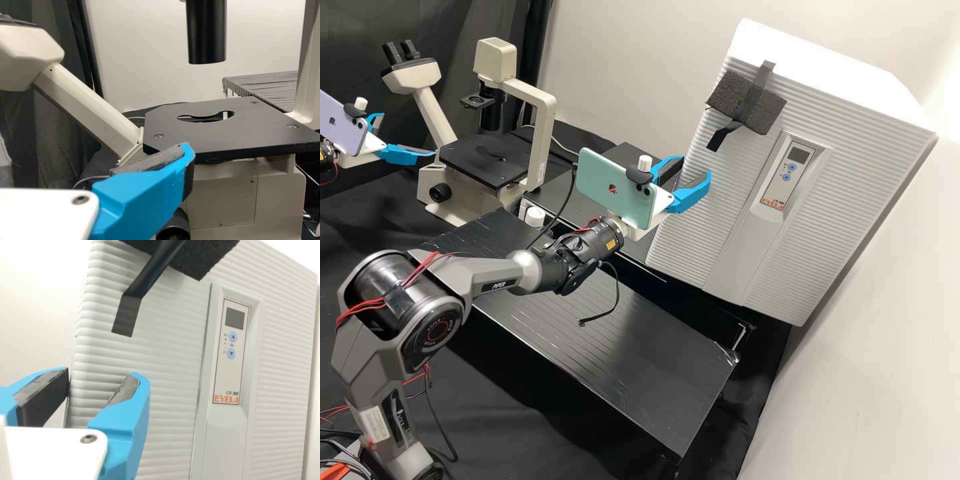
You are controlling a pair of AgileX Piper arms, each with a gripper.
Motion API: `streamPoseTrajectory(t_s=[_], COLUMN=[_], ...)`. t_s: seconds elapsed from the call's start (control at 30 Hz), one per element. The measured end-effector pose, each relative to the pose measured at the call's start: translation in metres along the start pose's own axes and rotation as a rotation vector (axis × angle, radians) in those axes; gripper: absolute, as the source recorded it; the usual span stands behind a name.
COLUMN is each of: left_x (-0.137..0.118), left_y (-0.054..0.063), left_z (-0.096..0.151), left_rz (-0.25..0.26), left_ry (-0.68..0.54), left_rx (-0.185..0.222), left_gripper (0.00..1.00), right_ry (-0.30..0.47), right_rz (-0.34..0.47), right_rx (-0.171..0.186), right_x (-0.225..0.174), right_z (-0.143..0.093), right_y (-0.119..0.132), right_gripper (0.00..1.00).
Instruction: Open the incubator door.
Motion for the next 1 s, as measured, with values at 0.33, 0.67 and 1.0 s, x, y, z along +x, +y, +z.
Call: streamPoseTrajectory(t_s=[0.33, 0.67, 1.0], left_x=[0.000, 0.000, 0.000], left_y=[0.000, 0.000, 0.000], left_z=[0.000, 0.000, 0.000], left_rz=[0.000, 0.000, 0.000], left_ry=[0.000, 0.000, 0.000], left_rx=[0.000, 0.000, 0.000], left_gripper=[1.00, 1.00, 1.00], right_ry=[0.012, 0.013, 0.107], right_rz=[-0.002, 0.076, -0.034], right_rx=[0.000, 0.078, 0.077], right_x=[-0.010, -0.025, -0.015], right_z=[0.005, 0.009, -0.014], right_y=[0.003, 0.023, 0.004], right_gripper=[0.00, 1.00, 1.00])
